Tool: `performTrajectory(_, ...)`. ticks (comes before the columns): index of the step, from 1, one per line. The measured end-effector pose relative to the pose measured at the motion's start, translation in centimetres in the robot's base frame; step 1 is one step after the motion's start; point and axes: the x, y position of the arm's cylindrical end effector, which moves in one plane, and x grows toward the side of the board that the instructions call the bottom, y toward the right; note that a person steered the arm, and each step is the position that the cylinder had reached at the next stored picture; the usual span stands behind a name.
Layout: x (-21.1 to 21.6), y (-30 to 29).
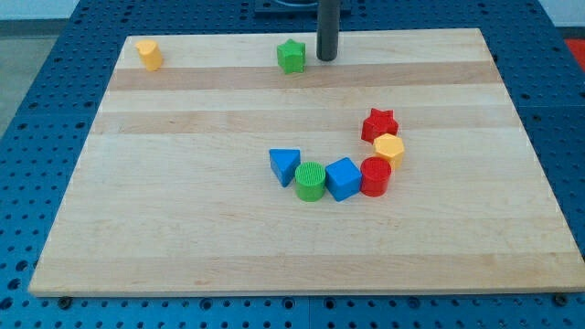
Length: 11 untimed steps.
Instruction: Push the green star to the top left of blue triangle
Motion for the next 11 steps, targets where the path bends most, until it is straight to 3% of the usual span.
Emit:
performTrajectory(7,-3.3,-4.8)
performTrajectory(11,2.5,-4.8)
